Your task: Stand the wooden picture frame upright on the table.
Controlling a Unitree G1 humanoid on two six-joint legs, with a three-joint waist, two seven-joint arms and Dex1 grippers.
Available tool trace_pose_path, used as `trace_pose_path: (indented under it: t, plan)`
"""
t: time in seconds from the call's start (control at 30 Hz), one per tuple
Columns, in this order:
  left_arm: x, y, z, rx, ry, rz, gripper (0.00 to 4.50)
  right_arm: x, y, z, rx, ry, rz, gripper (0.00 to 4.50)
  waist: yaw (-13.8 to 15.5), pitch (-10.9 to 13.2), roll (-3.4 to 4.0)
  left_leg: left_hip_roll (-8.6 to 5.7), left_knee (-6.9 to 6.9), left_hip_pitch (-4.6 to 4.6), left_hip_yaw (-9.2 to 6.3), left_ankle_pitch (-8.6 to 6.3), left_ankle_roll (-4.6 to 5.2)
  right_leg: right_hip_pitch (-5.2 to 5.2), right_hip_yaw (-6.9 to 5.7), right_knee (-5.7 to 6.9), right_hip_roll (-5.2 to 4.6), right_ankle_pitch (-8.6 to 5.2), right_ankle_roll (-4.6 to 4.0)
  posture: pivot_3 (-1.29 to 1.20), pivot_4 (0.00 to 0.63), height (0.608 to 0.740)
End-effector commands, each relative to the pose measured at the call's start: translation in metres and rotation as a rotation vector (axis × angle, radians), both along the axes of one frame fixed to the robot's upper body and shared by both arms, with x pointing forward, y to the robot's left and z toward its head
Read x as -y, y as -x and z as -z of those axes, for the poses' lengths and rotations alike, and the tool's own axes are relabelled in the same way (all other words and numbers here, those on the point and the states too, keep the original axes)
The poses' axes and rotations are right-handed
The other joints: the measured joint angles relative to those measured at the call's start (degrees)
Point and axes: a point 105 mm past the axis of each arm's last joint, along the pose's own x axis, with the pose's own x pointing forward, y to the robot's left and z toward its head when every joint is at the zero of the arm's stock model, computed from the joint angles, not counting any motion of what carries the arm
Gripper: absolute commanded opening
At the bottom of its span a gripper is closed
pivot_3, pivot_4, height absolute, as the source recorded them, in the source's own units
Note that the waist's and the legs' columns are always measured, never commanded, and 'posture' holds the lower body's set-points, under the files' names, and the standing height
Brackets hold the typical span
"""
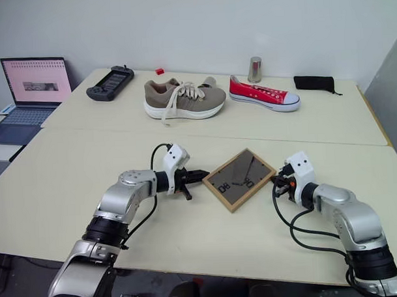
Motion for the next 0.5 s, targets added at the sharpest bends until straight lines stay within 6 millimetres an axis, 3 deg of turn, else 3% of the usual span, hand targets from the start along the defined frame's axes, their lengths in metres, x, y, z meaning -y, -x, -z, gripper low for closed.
trace_pose_path:
  t: [0.03,0.5]
  plan:
    - [0.006,0.015,-0.012,0.009,0.016,0.069,0.05,-0.009,-0.01,-0.015,0.066,-0.009,-0.028,0.0,0.0,0.0,0.0,0.0,0.01,0.0,0.0,0.0,0.0,0.0,0.0,0.0,0.0,0.0,0.0,0.0,0.15,0.74]
    - [0.002,0.041,-0.021,0.007,0.03,0.042,0.05,-0.042,-0.016,-0.023,0.073,-0.109,-0.105,0.0,0.1,0.0,0.0,0.01,0.0,0.0,-0.02,0.0,0.0,0.01,-0.01,-0.01,-0.01,0.0,0.0,0.0,0.15,0.74]
